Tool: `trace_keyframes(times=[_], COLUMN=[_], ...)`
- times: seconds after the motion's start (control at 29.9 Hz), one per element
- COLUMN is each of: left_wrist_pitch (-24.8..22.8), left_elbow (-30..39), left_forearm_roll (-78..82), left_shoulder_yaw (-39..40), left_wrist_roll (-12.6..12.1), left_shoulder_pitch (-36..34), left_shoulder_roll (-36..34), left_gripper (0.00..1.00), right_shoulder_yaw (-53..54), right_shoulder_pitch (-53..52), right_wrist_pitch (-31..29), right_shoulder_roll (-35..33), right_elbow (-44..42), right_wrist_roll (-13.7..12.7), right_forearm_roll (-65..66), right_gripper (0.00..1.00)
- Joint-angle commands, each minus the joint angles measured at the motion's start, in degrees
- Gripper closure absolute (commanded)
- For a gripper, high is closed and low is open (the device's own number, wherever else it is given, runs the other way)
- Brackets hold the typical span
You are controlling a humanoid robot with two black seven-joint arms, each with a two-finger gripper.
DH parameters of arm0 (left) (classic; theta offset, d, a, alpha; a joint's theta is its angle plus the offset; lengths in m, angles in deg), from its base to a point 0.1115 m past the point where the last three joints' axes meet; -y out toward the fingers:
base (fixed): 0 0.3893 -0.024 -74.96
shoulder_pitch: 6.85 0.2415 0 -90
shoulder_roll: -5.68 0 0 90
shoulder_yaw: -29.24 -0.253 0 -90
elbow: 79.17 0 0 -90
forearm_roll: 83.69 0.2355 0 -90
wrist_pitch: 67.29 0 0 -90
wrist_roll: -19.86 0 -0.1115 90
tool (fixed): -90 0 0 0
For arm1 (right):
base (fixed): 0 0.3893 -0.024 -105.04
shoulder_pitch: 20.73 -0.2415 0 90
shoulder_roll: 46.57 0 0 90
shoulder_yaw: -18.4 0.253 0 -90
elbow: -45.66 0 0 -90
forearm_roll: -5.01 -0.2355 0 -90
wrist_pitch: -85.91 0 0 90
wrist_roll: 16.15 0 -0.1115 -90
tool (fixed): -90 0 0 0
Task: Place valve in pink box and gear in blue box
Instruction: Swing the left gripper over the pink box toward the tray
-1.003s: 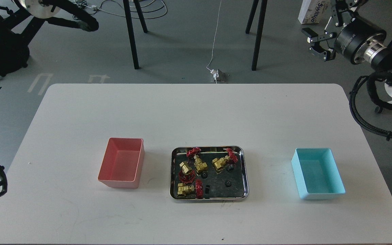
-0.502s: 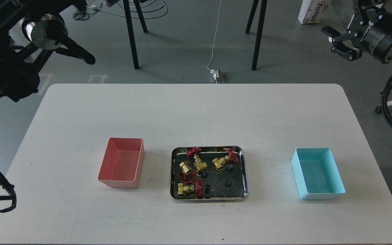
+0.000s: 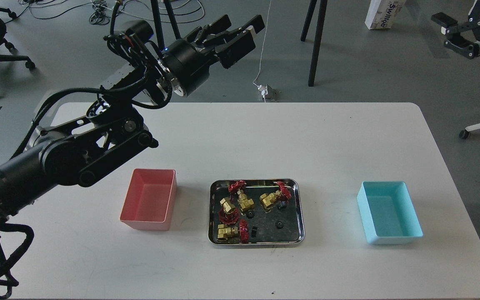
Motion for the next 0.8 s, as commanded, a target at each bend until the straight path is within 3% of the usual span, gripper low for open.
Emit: trace_keyframes(times=[0.0,0.1,0.23,0.27,0.47,0.64,0.77], left_wrist_pitch=[-3.17,-3.88,-6.51,-6.25,0.33,2.19,2.36], left_elbow=[-0.25,-1.13,-0.87,-0.95,0.53,2.82,1.86], left_forearm_roll=[-4.61,-10.94,-12.63,-12.28,7.53,25.40,32.39], left_shoulder_yaw=[1.19,2.51,1.29,1.28,-6.60,-15.31,-21.03], left_wrist_roll=[0.06,1.46,9.97,10.68,8.32,1.74,-1.61], left_shoulder_pitch=[0.09,0.43,1.05,1.05,0.79,1.58,2.54], left_shoulder_roll=[0.03,0.38,0.56,0.73,0.04,-2.42,-4.01], left_gripper=[0.00,0.00,0.00,0.00,0.00,0.00,0.00], right_shoulder_yaw=[-0.02,0.50,1.65,1.65,1.56,1.30,1.21], right_shoulder_pitch=[0.00,-0.27,-1.32,-2.02,-6.15,-7.30,-7.39], right_wrist_pitch=[-0.01,-0.27,-0.89,-0.89,-0.89,-0.89,-0.89], right_shoulder_roll=[-0.63,-0.80,-1.42,-1.42,-1.16,-1.33,-1.42], right_elbow=[0.09,0.09,0.09,0.09,0.00,-0.08,-0.26], right_wrist_roll=[-0.03,-0.03,-0.29,-0.64,-1.87,-2.31,-2.49], right_forearm_roll=[-0.05,-0.05,-0.05,-0.05,0.65,0.74,0.83], right_gripper=[0.01,0.01,0.01,0.01,0.01,0.01,0.01])
